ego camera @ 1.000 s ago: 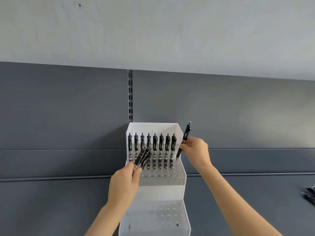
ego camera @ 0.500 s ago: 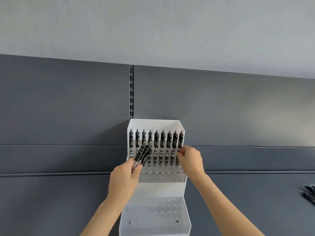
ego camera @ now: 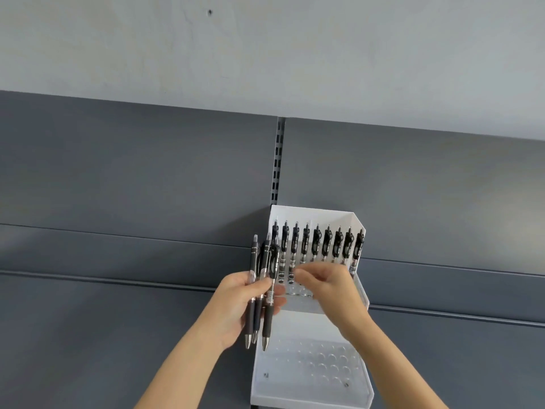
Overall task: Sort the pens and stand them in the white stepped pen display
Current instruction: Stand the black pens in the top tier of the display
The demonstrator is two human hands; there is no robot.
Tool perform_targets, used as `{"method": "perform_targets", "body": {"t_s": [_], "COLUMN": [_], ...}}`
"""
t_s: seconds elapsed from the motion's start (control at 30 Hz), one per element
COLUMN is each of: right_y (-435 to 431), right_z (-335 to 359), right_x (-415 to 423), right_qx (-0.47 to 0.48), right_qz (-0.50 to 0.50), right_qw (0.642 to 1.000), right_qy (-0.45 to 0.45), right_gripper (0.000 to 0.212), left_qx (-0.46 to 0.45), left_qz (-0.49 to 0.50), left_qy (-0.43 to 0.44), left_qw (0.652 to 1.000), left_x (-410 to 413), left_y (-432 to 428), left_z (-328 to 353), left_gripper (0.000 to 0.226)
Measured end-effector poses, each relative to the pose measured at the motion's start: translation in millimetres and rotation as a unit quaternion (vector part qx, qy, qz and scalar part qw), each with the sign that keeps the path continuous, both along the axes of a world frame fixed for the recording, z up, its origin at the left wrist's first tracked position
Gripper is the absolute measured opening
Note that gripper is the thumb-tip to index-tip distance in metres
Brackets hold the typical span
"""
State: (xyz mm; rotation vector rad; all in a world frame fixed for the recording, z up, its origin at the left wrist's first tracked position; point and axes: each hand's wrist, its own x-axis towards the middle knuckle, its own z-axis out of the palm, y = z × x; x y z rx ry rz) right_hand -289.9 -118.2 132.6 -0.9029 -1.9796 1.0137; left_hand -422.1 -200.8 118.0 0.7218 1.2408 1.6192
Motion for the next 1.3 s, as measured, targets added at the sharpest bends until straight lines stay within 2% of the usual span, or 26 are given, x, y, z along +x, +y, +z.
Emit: {"method": "perform_targets", "body": {"t_s": [0.17, 0.43, 0.53, 0.63, 0.77, 0.97, 1.1, 1.2, 1.3], "right_y": [-16.0, -16.3, -9.2, 8.7, 29.0, 35.2, 35.6, 33.7, 33.3], "right_z": [2.3, 3.7, 10.3, 21.3, 28.9, 21.1, 8.4, 0.2, -3.2], "right_x": [-18.1, -21.6, -18.0, -13.3, -16.6, -44.6, -62.2, -72.2, -75.5], "right_qx": [-0.032, -0.032, -0.044, -0.074, -0.012, 0.081, 0.126, 0.136, 0.142], "right_qz": [0.066, 0.071, 0.038, -0.025, -0.088, -0.089, -0.083, -0.084, -0.096], "right_qw": [0.997, 0.996, 0.998, 0.996, 0.995, 0.992, 0.979, 0.963, 0.958], "right_qy": [-0.011, -0.053, -0.035, 0.034, 0.055, -0.027, -0.137, -0.215, -0.229], "right_gripper": [0.025, 0.025, 0.022, 0.013, 0.004, 0.008, 0.01, 0.015, 0.019], "left_qx": [-0.001, 0.003, 0.01, -0.01, -0.036, -0.037, -0.03, -0.032, -0.03], "left_qz": [-0.01, -0.021, 0.0, 0.032, 0.046, 0.037, 0.045, 0.048, 0.049], "left_qy": [0.023, 0.028, 0.008, 0.035, 0.053, 0.087, 0.101, 0.112, 0.118], "left_qw": [1.0, 0.999, 1.0, 0.999, 0.997, 0.995, 0.993, 0.992, 0.991], "left_x": [-0.9, -0.1, -5.3, -19.0, -30.2, -37.8, -42.3, -44.8, -46.6], "left_y": [-8.3, -12.6, -10.7, -12.5, -16.1, -16.7, -17.9, -17.5, -16.9], "left_z": [-3.0, -7.1, -6.6, -8.0, -14.6, -24.2, -27.4, -31.4, -34.3], "left_gripper": [0.012, 0.013, 0.013, 0.02, 0.019, 0.02, 0.013, 0.011, 0.011]}}
